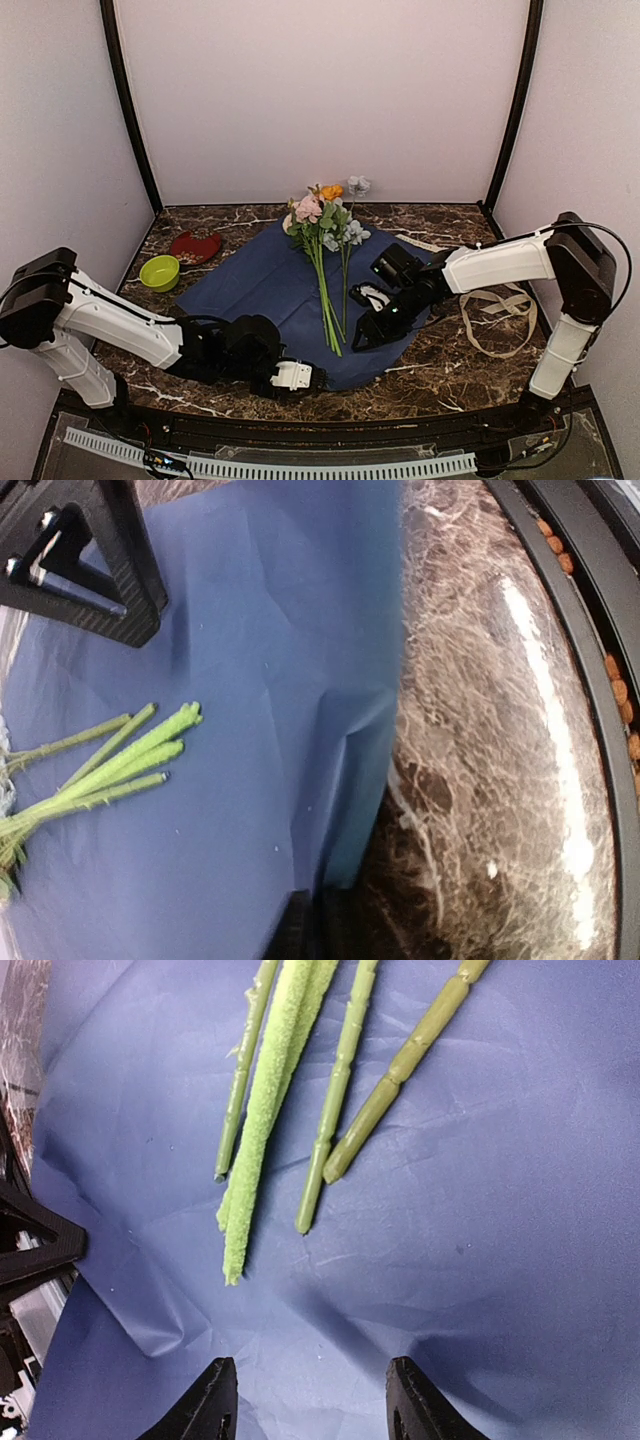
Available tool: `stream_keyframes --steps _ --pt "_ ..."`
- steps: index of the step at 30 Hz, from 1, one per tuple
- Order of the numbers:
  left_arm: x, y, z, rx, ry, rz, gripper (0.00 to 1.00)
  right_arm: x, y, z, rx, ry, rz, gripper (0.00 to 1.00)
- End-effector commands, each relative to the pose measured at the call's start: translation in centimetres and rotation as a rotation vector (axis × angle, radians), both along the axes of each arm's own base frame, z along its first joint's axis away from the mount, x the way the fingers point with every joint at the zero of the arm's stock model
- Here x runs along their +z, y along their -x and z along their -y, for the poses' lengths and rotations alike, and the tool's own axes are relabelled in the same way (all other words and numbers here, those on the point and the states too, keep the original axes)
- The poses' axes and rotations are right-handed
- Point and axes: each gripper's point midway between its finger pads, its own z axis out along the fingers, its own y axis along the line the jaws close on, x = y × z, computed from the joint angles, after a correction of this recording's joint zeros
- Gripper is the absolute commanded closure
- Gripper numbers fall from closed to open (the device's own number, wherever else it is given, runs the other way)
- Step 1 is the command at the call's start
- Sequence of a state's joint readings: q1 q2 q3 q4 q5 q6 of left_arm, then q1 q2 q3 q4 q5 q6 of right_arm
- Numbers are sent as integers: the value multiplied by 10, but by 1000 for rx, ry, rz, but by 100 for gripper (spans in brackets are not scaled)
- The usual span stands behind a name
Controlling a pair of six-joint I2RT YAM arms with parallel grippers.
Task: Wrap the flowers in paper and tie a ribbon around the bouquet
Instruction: Pick up the bottom corner of the flattened wrapping paper from the center of the board, then pass from the left arm to the right
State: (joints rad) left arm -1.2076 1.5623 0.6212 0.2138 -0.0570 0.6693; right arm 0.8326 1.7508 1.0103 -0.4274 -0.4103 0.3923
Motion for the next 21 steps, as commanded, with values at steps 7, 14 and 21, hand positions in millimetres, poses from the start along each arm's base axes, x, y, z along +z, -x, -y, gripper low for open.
stream_keyframes --steps 7,14,21 --pt "26 -4 2 27 104 -129 100 46 10 -15 235 -118 95 48" --pt "28 -11 0 49 141 -194 100 106 8 -18 439 -288 505 48" --pt "22 -13 2 56 142 -220 100 69 64 -11 917 -219 808 37"
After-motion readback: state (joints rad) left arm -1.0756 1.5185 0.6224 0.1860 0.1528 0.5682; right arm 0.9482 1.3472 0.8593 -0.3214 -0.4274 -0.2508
